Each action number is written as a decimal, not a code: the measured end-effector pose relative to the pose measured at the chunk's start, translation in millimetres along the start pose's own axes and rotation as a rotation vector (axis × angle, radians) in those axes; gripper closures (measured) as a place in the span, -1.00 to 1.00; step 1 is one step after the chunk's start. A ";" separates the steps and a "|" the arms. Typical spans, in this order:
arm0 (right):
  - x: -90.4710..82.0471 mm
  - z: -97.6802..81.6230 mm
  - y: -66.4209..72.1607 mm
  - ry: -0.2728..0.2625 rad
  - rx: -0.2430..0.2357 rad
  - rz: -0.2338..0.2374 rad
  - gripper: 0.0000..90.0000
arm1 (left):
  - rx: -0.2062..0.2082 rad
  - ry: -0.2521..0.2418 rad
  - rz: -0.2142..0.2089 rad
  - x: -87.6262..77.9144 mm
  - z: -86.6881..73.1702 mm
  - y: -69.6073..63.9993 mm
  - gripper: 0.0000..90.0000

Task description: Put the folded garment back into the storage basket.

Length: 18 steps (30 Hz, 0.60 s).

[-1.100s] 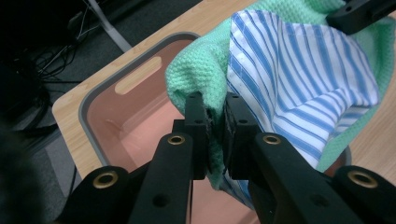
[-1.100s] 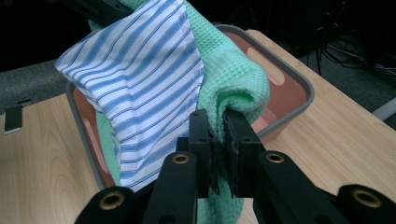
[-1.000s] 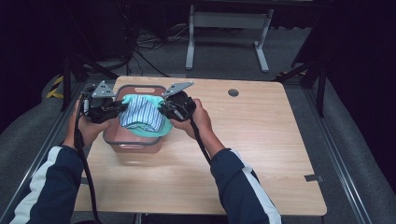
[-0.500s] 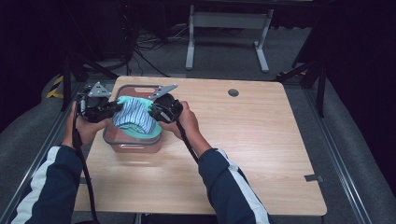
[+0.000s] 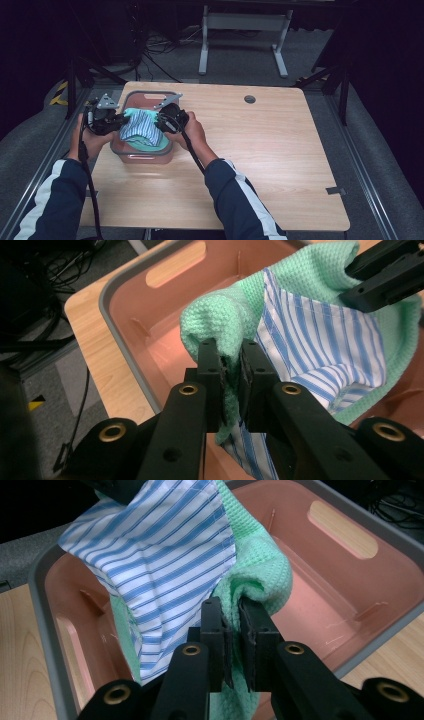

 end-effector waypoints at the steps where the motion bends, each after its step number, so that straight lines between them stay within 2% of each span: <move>1: 1.4 -0.7 0.3 0.002 -0.005 -0.002 0.81 | 0.004 -0.006 0.000 2.3 -1.2 1.1 0.82; 3: 3.0 -1.8 0.7 0.006 -0.003 0.001 0.80 | -0.009 0.006 -0.003 5.0 -3.8 0.7 0.81; 8: 7.2 -5.9 0.9 0.017 -0.004 0.003 0.78 | -0.009 0.020 0.001 8.8 -7.2 0.8 0.81; 10: 7.7 -6.6 1.0 0.019 -0.003 0.004 0.78 | -0.012 0.013 0.002 10.1 -8.1 1.3 0.81; 14: 10.1 -8.9 -0.8 0.028 0.006 -0.011 0.69 | -0.024 0.015 0.014 14.0 -9.2 0.7 0.70; 15: 10.5 -9.4 -1.6 0.027 0.007 -0.009 0.69 | -0.023 0.016 0.017 14.4 -9.2 1.1 0.67; 17: 10.5 -9.8 -1.8 0.025 0.007 -0.002 0.68 | -0.030 0.012 -0.002 15.2 -10.1 0.5 0.66; 18: 10.3 -9.7 -1.8 0.026 0.007 -0.001 0.68 | -0.025 0.016 0.008 15.5 -10.1 0.3 0.65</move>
Point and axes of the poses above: each handheld gripper's, and its own axes: x roughly forward along the jaws, z roughly out of its top, y roughly to its left, the point moved 1 cm from there along x, roughly forward along the jaws, and after that the axes turned 11 degrees about -z, right-handed, at the moved point
